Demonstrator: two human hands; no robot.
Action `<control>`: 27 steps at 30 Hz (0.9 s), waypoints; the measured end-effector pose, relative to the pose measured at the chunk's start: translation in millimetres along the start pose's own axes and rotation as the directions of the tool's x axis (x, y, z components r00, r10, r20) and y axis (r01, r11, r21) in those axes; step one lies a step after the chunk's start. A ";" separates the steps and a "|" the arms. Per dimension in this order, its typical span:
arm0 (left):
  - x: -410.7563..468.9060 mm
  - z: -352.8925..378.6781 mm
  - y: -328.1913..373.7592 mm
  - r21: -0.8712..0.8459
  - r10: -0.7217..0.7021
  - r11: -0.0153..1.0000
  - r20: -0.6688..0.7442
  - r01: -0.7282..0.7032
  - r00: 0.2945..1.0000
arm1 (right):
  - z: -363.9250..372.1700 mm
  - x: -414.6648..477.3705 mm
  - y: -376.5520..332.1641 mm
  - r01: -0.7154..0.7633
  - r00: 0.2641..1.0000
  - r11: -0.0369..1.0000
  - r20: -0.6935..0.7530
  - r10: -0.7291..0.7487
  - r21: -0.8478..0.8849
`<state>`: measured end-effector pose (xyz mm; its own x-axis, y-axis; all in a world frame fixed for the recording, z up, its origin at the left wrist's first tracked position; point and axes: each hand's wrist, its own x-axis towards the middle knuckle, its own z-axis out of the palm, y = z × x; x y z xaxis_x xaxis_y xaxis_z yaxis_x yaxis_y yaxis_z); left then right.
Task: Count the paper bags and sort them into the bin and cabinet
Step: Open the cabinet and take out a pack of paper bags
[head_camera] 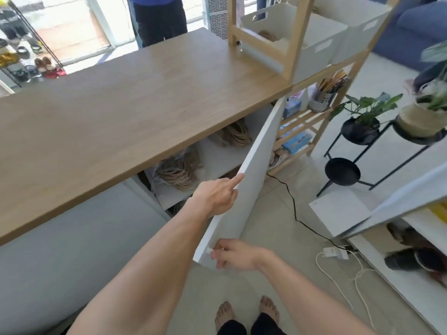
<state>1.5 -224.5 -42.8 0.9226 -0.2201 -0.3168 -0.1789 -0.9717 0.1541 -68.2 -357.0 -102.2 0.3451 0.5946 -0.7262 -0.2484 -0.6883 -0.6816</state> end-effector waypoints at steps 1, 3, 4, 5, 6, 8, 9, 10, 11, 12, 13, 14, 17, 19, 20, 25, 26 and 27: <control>2.2 3.8 4.3 0.006 0.020 1.000 -0.002 -0.020 1.000 | -2.0 -6.4 2.9 -0.016 1.000 1.000 0.001 0.016 0.015; 6.1 8.4 12.7 -0.004 0.060 0.998 -0.023 -0.060 0.998 | -4.8 -19.7 12.2 -0.053 0.999 0.996 -0.009 0.054 0.066; 9.3 10.5 18.6 -0.002 0.091 0.996 -0.035 -0.091 0.995 | -5.7 -27.4 20.1 -0.073 0.997 0.993 -0.023 0.076 0.096; 10.5 10.1 21.6 -0.001 0.100 0.995 -0.045 -0.100 0.994 | -8.0 -33.2 24.9 -0.096 0.995 0.989 -0.027 0.099 0.111; 12.7 11.0 29.4 -0.005 0.127 0.992 -0.043 -0.127 0.991 | -9.0 -41.4 34.1 -0.123 0.991 0.983 -0.044 0.130 0.140; 16.3 12.9 44.4 -0.014 0.166 0.986 -0.039 -0.166 0.985 | -13.0 -59.0 49.4 -0.168 0.981 0.967 -0.068 0.184 0.194; 17.6 14.4 52.4 -0.019 0.178 0.984 -0.034 -0.178 0.984 | -15.8 -69.0 55.9 -0.183 0.975 0.958 -0.084 0.206 0.221; 19.9 15.4 61.4 -0.025 0.194 0.981 -0.027 -0.194 0.981 | -19.0 -79.0 64.3 -0.196 0.968 0.949 -0.107 0.227 0.248; 23.1 16.6 71.7 -0.028 0.209 0.978 -0.016 -0.209 0.978 | -21.6 -90.3 73.2 -0.205 0.960 0.939 -0.131 0.248 0.276; 25.6 17.2 80.1 -0.026 0.212 0.977 -0.011 -0.213 0.977 | -24.6 -99.2 81.8 -0.214 0.952 0.930 -0.152 0.267 0.298; 28.9 17.3 90.4 -0.020 0.216 0.976 -0.002 -0.216 0.976 | -28.0 -108.9 90.9 -0.226 0.937 0.918 -0.183 0.296 0.326; 32.1 17.3 100.6 -0.016 0.224 0.975 0.010 -0.223 0.975 | -31.2 -117.7 100.1 -0.234 0.921 0.903 -0.217 0.325 0.359; 42.9 15.5 133.8 -0.022 0.242 0.970 0.060 -0.241 0.969 | -45.1 -143.0 128.2 -0.230 0.861 0.867 -0.323 0.393 0.442; 50.9 16.1 153.2 -0.039 0.257 0.966 0.082 -0.255 0.963 | -56.7 -157.1 143.9 -0.253 0.813 0.850 -0.374 0.446 0.462; 56.1 16.1 163.1 -0.039 0.271 0.963 0.087 -0.268 0.959 | -63.3 -164.3 150.9 -0.263 0.786 0.844 -0.403 0.469 0.468; 82.4 21.1 199.0 -0.026 0.263 0.965 0.077 -0.262 0.962 | -91.8 -195.1 159.4 -0.242 0.704 0.833 -0.500 0.503 0.498; 87.3 21.1 206.9 -0.022 0.252 0.968 0.064 -0.251 0.966 | -96.8 -201.5 163.8 -0.215 0.682 0.822 -0.522 0.513 0.527; 92.3 21.2 214.9 -0.019 0.241 0.971 0.045 -0.240 0.970 | -100.5 -208.2 169.4 -0.192 0.657 0.815 -0.546 0.520 0.546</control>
<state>41.0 -455.4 -58.8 0.8362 -0.4509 -0.3121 -0.3885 -0.8888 0.2433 -91.2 -639.1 -57.4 0.5913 -0.1944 -0.7827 -0.7631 -0.4488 -0.4651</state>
